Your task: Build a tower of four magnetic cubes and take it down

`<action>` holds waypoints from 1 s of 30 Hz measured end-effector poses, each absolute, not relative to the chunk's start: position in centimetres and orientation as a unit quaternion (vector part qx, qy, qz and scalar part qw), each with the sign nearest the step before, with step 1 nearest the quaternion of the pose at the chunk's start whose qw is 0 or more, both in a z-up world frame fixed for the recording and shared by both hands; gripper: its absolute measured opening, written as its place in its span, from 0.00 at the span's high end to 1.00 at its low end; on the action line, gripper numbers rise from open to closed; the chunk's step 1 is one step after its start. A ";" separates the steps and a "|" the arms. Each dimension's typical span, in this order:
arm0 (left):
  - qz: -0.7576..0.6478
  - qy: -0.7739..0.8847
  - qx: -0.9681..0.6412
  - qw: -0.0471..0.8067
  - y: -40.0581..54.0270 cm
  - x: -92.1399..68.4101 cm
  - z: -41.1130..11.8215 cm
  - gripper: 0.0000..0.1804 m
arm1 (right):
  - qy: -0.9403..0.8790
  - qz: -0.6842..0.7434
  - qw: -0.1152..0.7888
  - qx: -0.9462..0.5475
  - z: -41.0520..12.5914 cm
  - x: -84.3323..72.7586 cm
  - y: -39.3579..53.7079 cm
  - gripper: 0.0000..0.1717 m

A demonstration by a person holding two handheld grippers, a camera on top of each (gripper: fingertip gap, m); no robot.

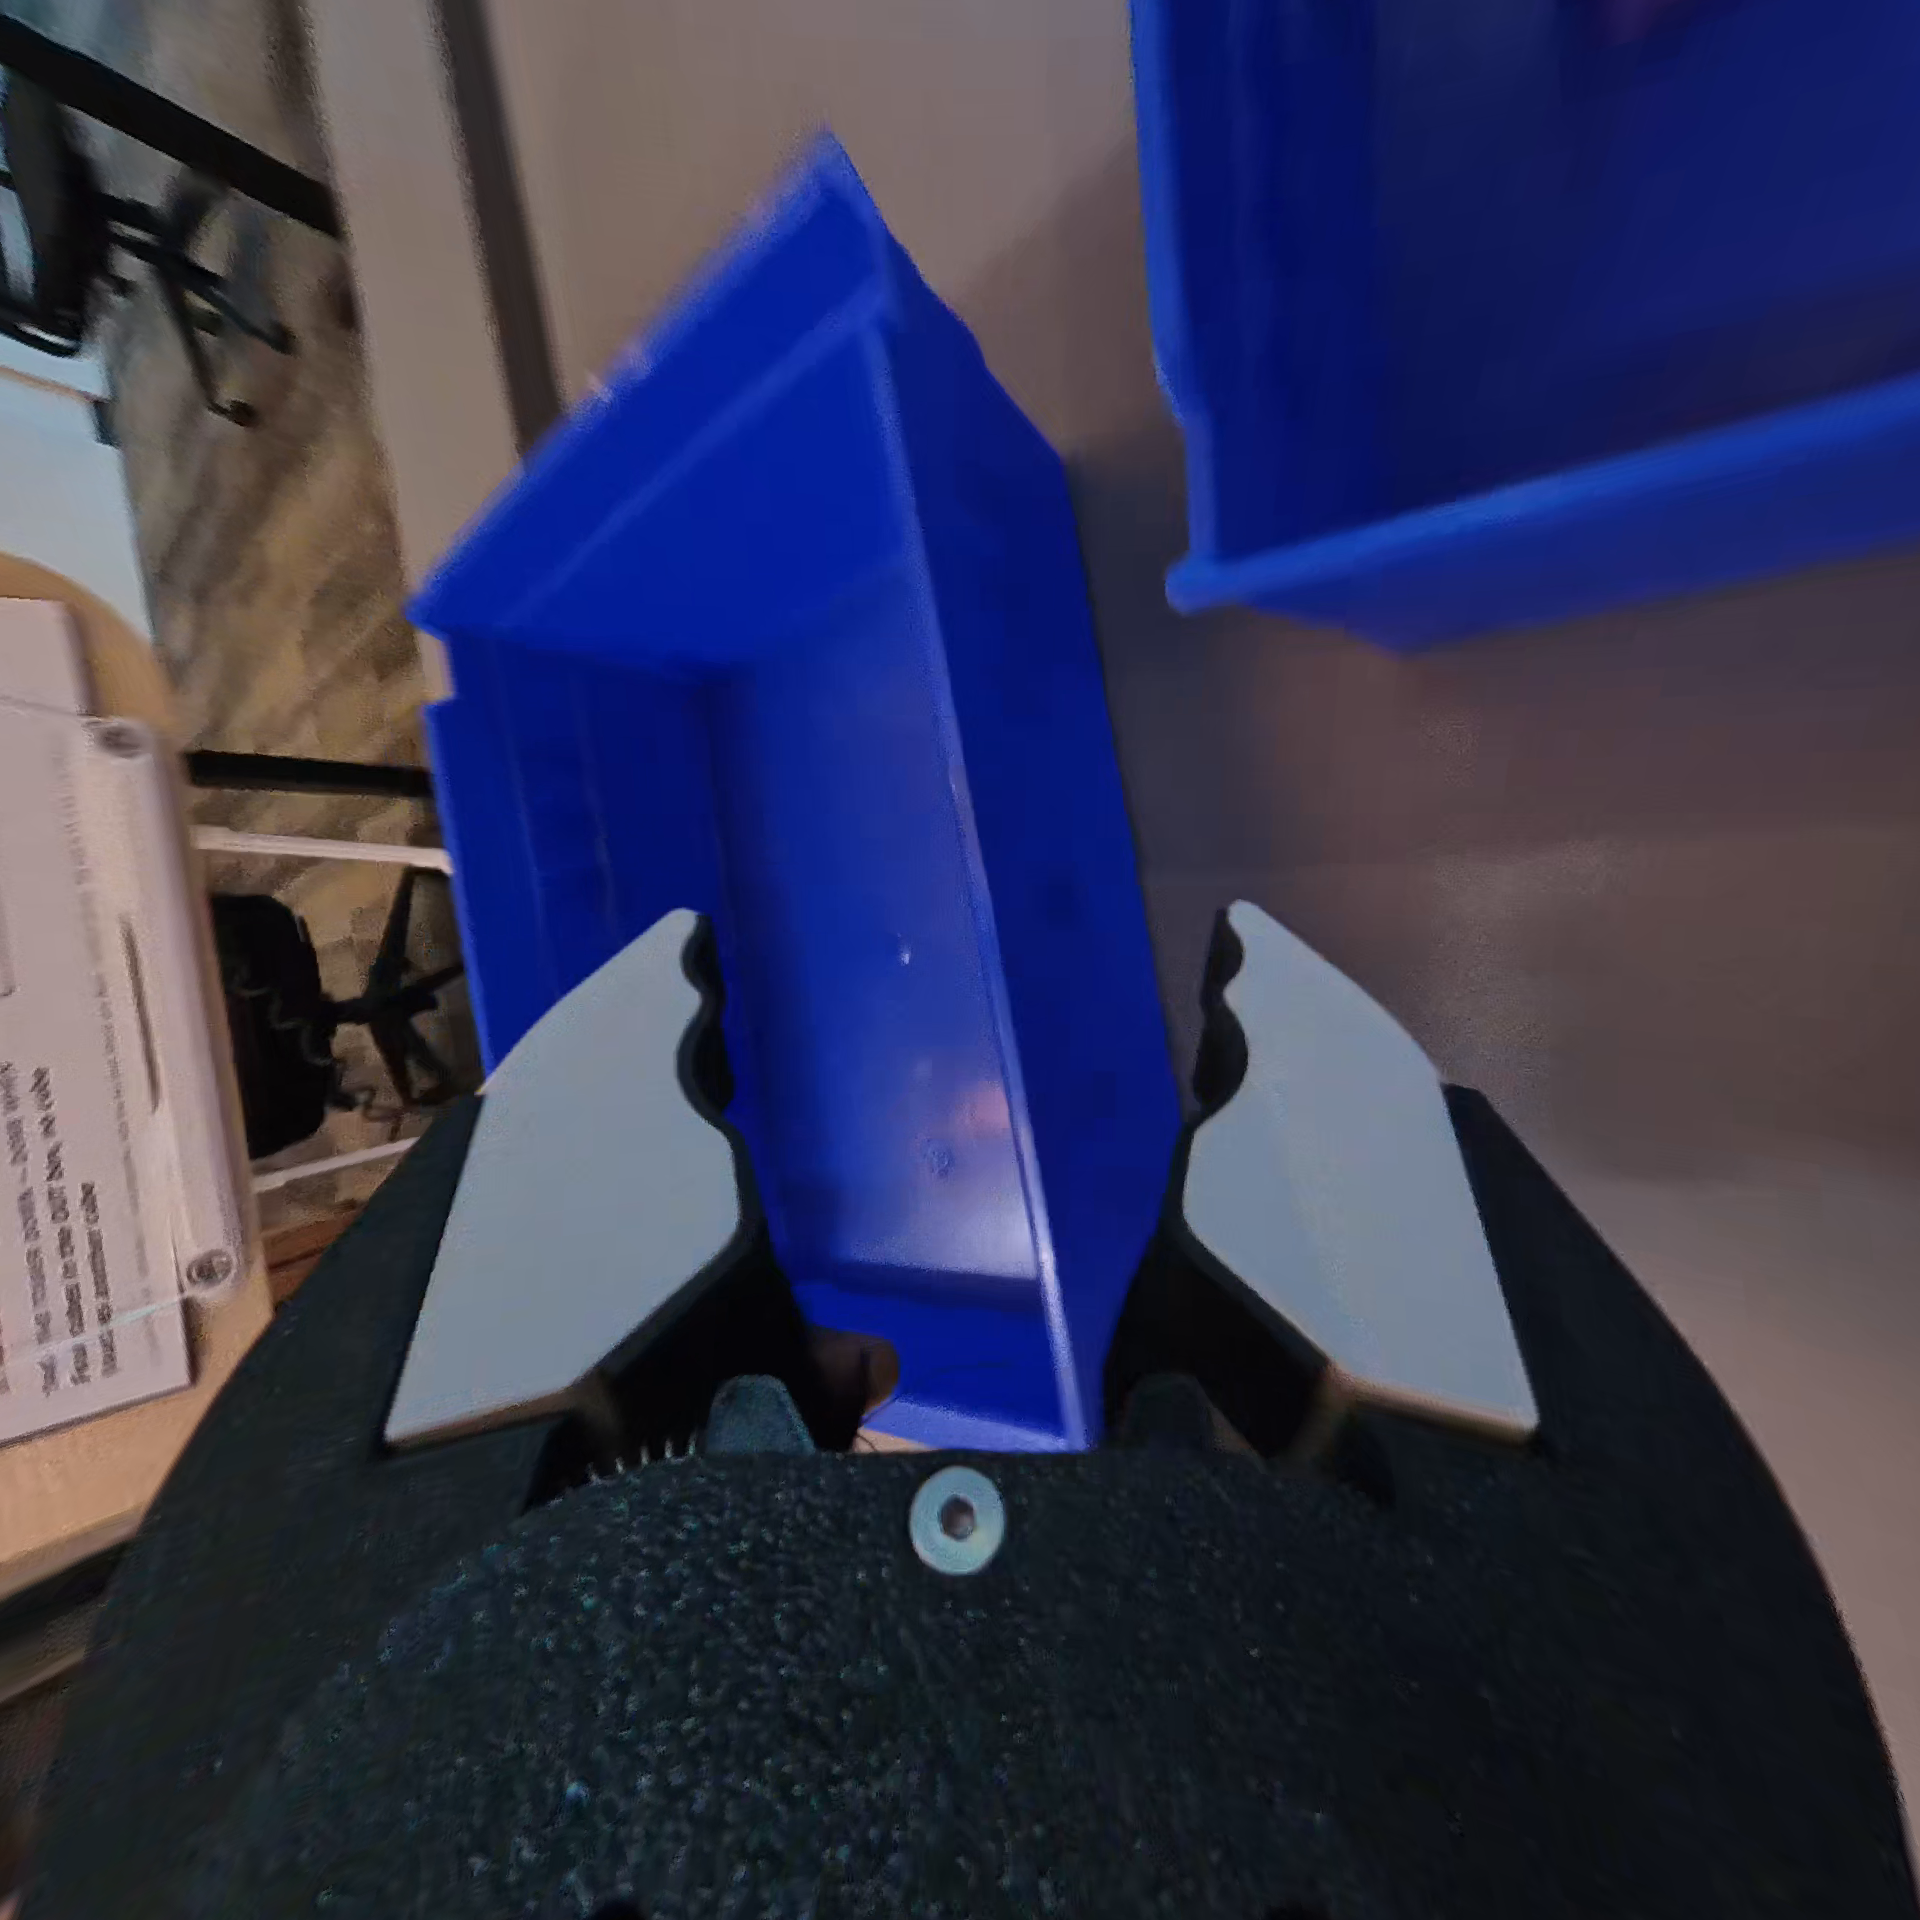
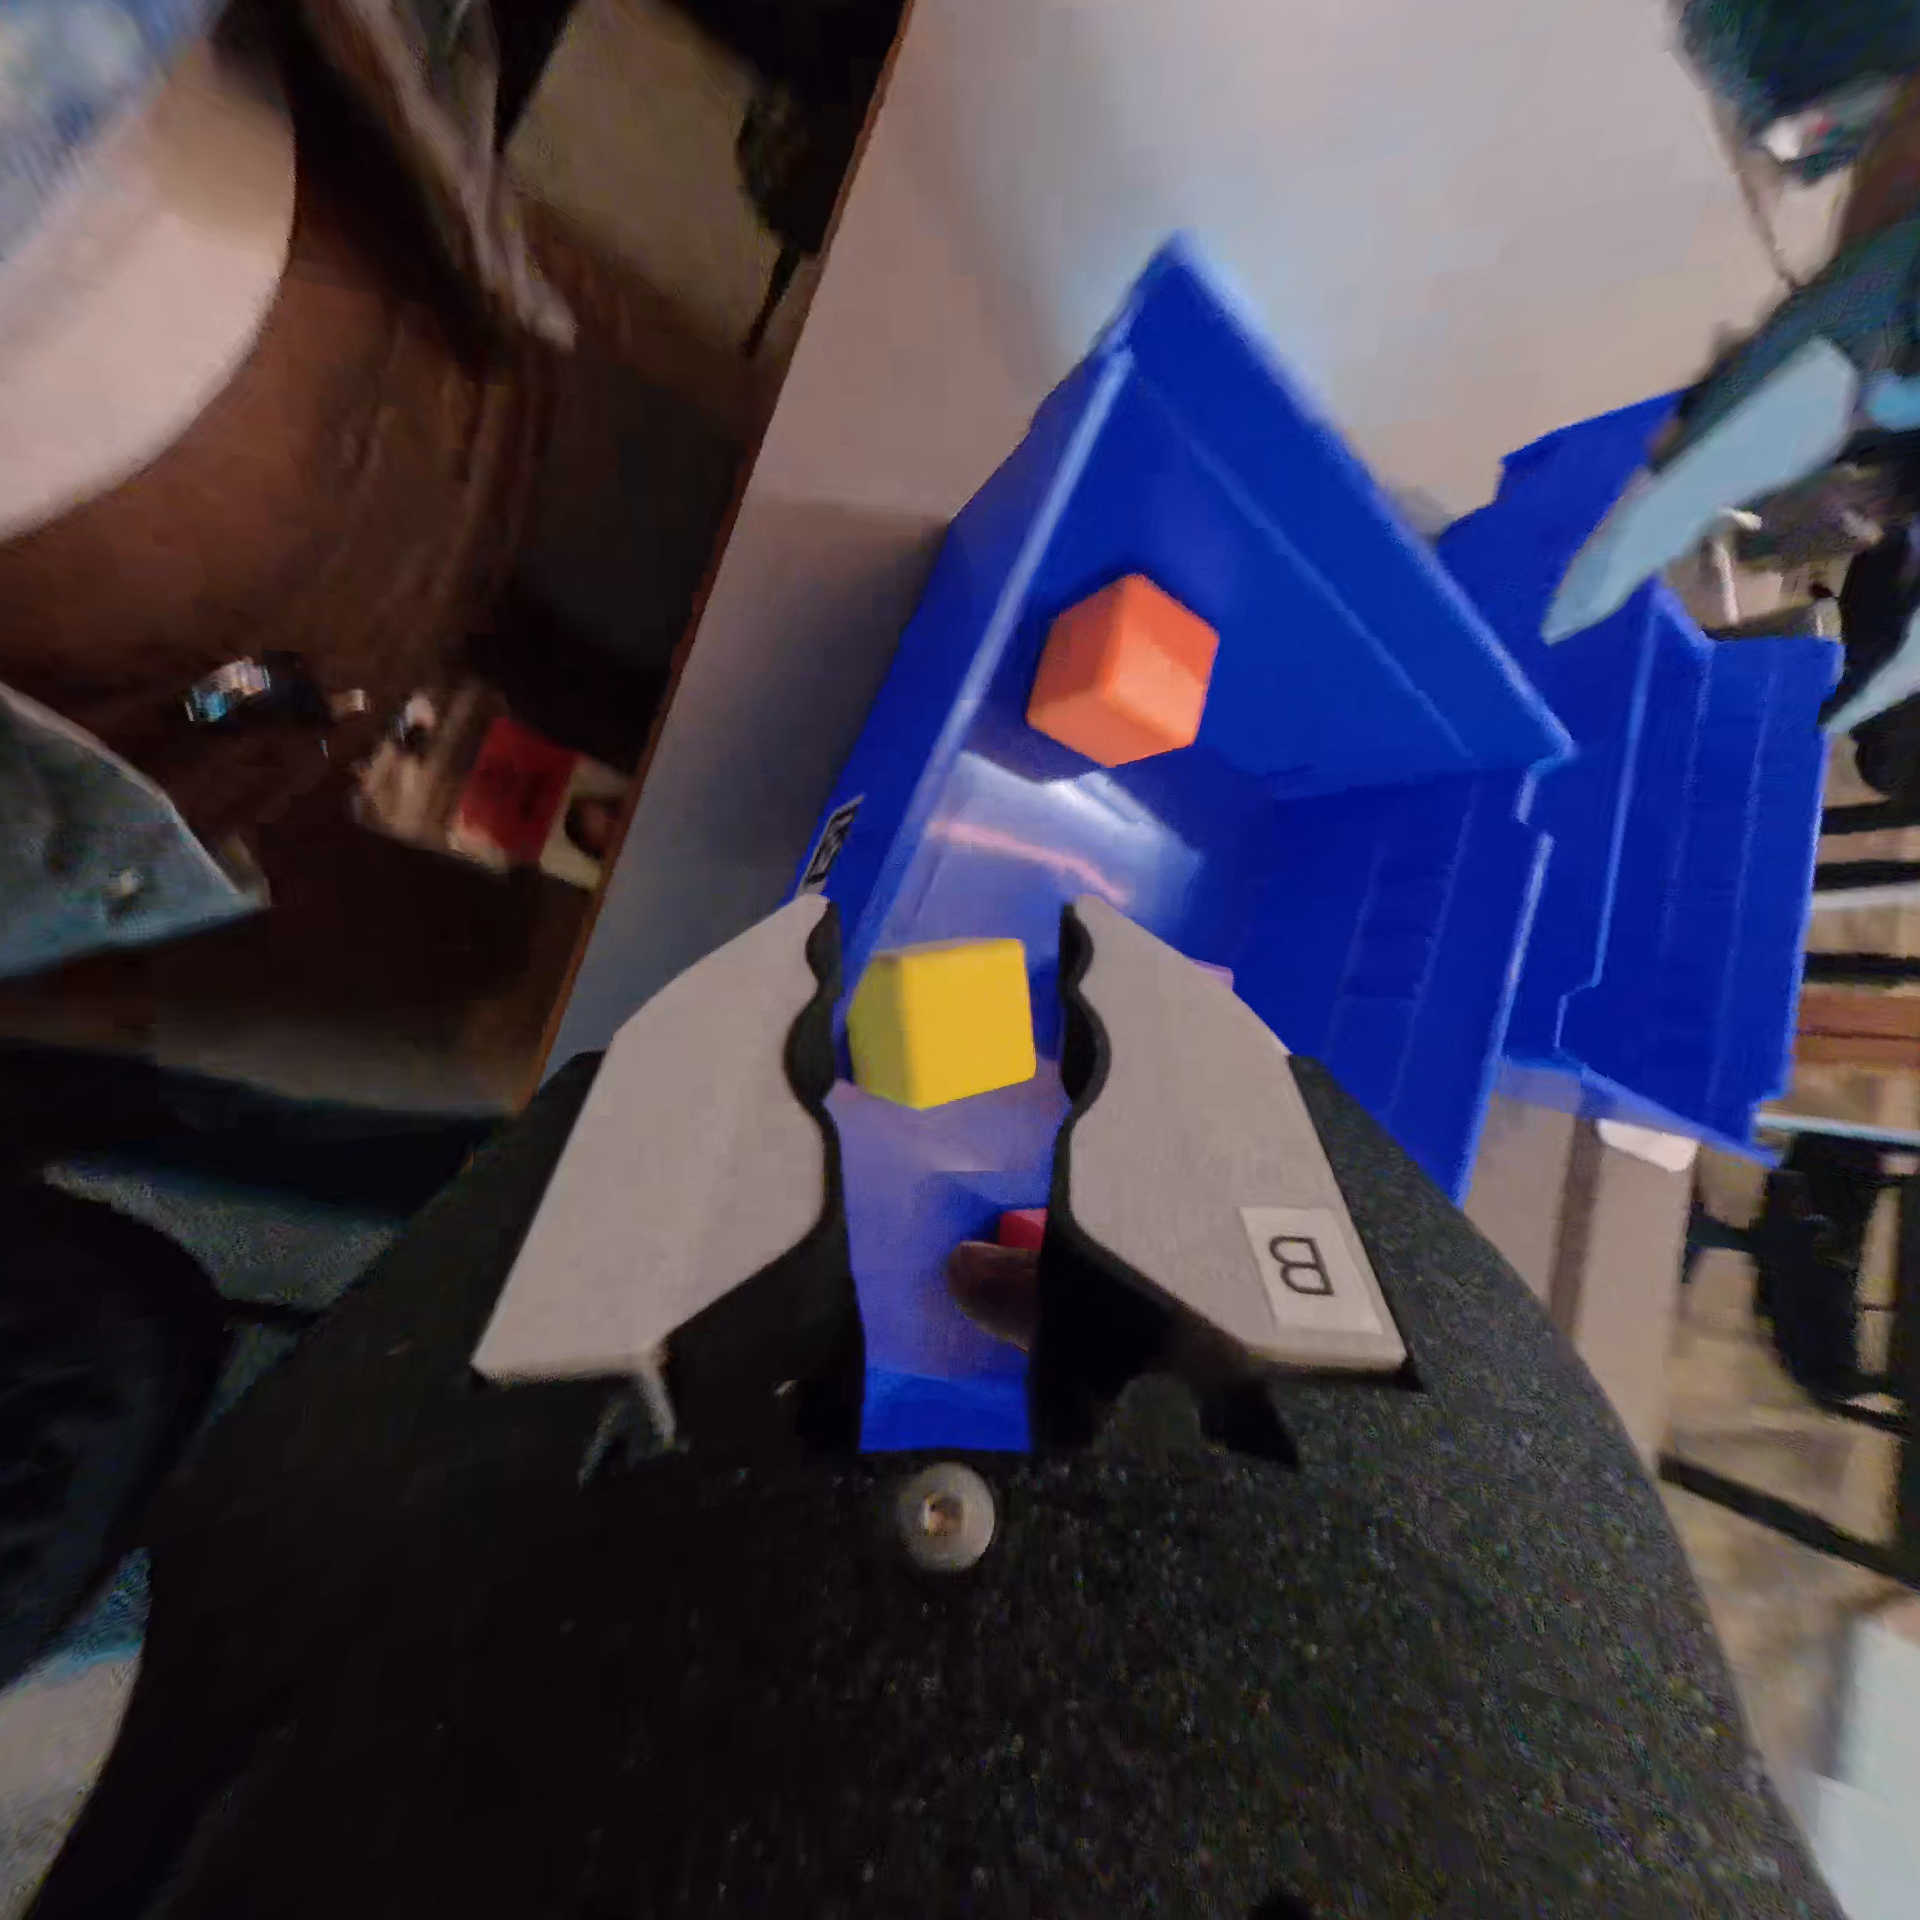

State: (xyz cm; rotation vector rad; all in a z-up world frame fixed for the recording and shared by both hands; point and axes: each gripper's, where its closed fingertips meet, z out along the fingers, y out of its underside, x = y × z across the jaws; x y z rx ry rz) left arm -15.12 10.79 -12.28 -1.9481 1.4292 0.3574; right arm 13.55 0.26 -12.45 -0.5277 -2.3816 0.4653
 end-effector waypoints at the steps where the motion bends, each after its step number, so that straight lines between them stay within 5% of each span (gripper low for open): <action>1: 0.114 0.531 -0.752 0.375 10.1 -14.2 -11.0 0.53 | -0.893 0.208 0.328 -0.226 -11.4 13.5 0.5 0.73; 7: -0.080 0.492 -0.766 0.405 -0.1 -4.3 -6.9 0.71 | -0.823 0.298 0.345 -0.339 -6.9 12.2 4.1 0.73; 17: -0.038 0.508 -0.831 0.222 -7.7 3.8 -13.8 0.76 | -0.824 0.232 0.293 -0.426 -7.4 5.0 10.5 0.78; 30: -0.037 0.491 -0.857 0.153 -6.9 2.8 -16.9 0.97 | -0.852 0.153 0.252 -0.433 -10.6 -2.5 15.3 0.78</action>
